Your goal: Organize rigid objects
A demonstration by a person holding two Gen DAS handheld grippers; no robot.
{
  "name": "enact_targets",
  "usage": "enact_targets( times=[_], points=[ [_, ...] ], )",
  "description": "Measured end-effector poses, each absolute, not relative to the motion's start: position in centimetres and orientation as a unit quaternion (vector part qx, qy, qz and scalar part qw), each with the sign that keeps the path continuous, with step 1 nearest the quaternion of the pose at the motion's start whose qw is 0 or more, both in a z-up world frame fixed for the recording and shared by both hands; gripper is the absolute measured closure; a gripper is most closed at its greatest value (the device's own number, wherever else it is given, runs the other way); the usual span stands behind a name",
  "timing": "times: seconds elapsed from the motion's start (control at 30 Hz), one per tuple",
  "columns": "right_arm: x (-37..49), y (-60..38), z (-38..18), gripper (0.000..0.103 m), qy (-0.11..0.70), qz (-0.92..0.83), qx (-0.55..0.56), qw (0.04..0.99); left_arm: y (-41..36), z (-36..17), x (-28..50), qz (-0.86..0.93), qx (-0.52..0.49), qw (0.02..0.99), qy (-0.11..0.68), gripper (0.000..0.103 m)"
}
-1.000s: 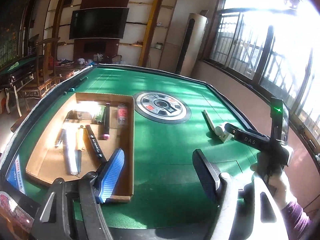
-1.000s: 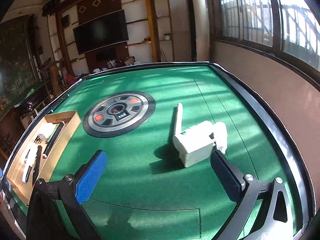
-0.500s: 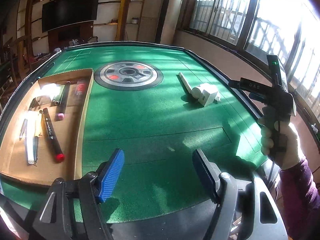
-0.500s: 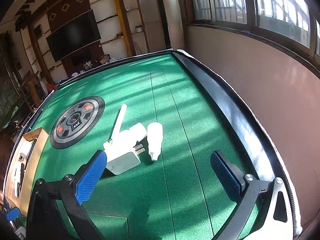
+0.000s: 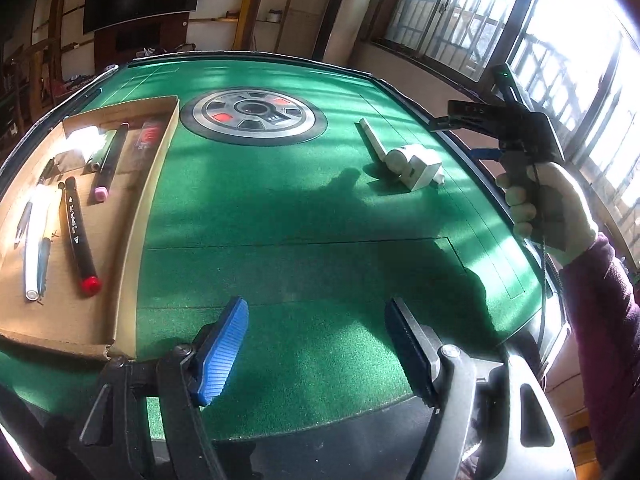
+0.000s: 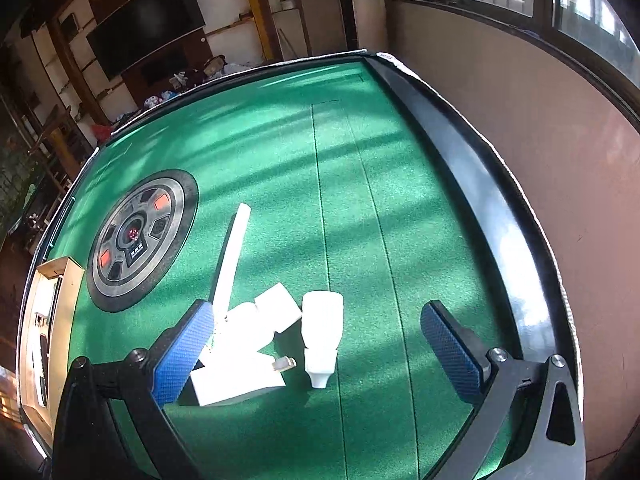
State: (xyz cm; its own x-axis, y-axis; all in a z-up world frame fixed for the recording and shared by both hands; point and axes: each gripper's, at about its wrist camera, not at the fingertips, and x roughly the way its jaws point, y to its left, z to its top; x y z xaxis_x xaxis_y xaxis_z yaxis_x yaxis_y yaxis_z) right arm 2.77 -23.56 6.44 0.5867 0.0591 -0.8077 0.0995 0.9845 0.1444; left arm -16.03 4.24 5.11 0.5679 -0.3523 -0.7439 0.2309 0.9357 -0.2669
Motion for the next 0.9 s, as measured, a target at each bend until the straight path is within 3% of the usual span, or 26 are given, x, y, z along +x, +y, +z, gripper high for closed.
enact_targets(
  times=[0.23,0.3,0.37,0.43,0.47,0.5,0.83,0.9],
  points=[
    [9.9,-16.7,5.1,0.004,0.503,-0.006,-0.01,0.864,4.8,5.6,-16.5,-0.162,-0.074,0.887,0.425,0.029],
    [11.4,-15.1,4.1,0.028,0.529,-0.009,-0.031,0.848,4.9,5.6,-16.5,-0.163,-0.077,0.887,0.426,0.029],
    [12.6,-13.9,2.7,0.047,0.561,-0.022,-0.053,0.826,5.1,5.5,-16.4,-0.163,-0.078,0.887,0.426,0.029],
    [13.2,-13.6,2.5,0.054,0.561,-0.035,-0.05,0.826,5.2,5.6,-16.4,-0.163,-0.079,0.887,0.425,0.029],
    [13.4,-13.5,2.5,0.076,0.565,-0.038,-0.049,0.823,5.3,5.6,-16.4,-0.164,-0.08,0.887,0.424,0.029],
    [13.5,-13.6,2.4,0.09,0.574,-0.026,-0.029,0.818,5.4,5.7,-16.4,-0.163,-0.081,0.888,0.423,0.029],
    [5.7,-11.9,1.7,0.09,0.611,0.083,0.095,0.781,6.8,6.0,-16.0,-0.161,-0.104,0.891,0.412,0.029],
    [3.2,-10.7,1.6,0.085,0.616,0.109,0.088,0.775,6.7,6.0,-16.1,-0.162,-0.103,0.891,0.412,0.029]
  ],
)
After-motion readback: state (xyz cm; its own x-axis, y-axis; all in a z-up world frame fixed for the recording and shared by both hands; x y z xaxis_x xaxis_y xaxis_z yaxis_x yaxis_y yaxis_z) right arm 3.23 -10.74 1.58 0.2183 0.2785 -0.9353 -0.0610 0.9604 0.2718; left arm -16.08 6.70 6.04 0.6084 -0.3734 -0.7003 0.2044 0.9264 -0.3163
